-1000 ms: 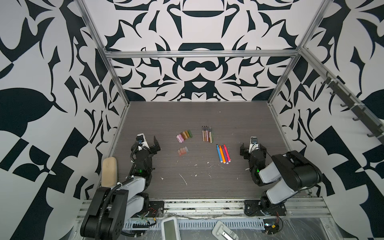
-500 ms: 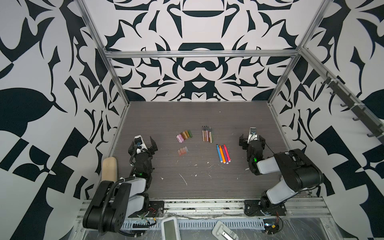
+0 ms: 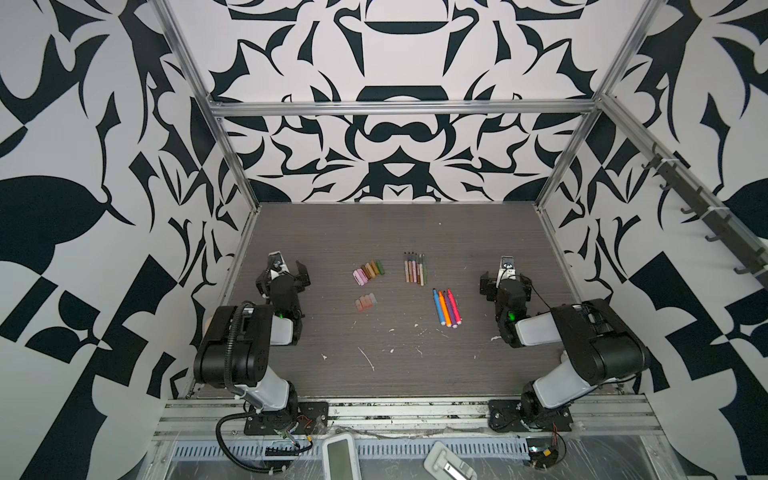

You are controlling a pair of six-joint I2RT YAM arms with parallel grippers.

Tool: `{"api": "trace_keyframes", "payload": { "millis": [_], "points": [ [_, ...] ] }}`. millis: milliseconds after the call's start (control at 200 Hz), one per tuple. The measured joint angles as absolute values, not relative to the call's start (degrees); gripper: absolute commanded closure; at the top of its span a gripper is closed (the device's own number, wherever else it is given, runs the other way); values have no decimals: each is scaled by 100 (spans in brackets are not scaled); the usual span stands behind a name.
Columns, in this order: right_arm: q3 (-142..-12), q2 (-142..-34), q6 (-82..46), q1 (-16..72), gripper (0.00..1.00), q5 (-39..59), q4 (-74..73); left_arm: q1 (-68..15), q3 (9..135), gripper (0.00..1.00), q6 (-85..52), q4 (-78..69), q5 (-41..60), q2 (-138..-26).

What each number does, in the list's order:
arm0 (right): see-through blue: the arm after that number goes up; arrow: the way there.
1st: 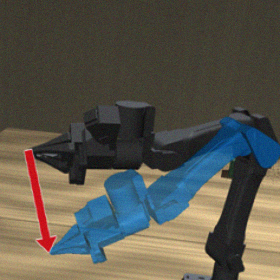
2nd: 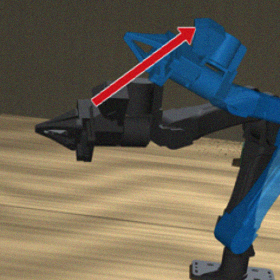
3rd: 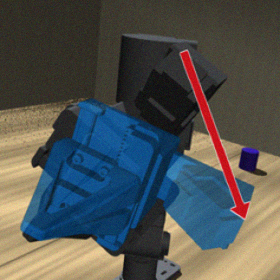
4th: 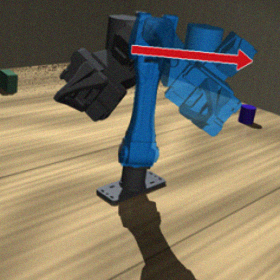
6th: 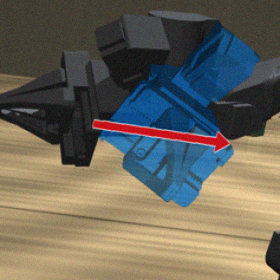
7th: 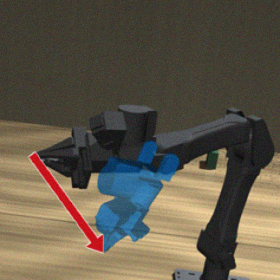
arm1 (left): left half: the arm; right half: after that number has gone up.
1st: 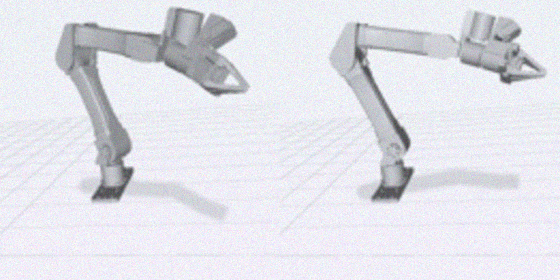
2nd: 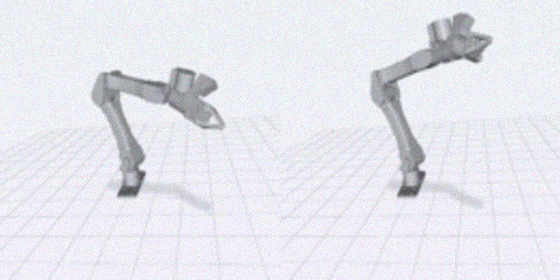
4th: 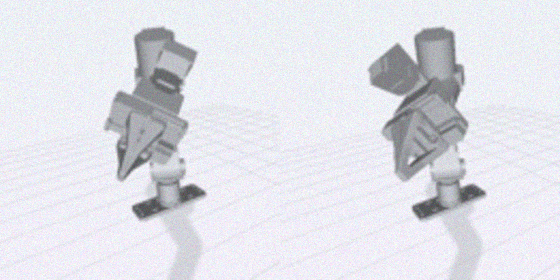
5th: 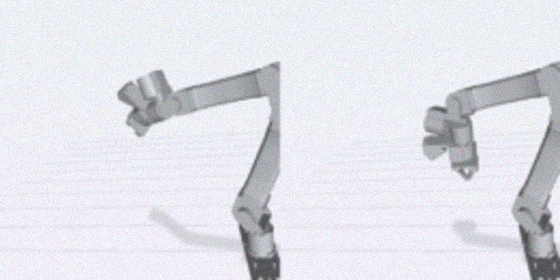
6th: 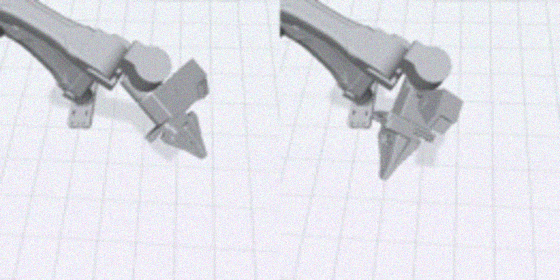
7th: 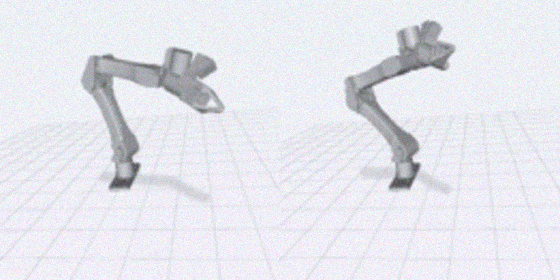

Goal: Open the pen caps

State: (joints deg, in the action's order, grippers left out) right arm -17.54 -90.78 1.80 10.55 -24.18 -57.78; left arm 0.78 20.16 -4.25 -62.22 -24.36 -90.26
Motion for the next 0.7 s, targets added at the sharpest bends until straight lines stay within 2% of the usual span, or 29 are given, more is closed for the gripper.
{"api": "trace_keyframes", "payload": {
  "millis": [155,380,700],
  "points": [
    [-1723,-9080,233,1048,0,-2112,-5749,139,2012,1,-582,-5867,-2141,-9015],
    [-1984,-9054,89,416,0,-1170,-5240,303,2051,1,-381,-5415,-740,-9015],
    [-1984,-9030,38,436,0,-764,-5081,360,2051,1,-381,-5367,-353,-9011]
  ]
}}
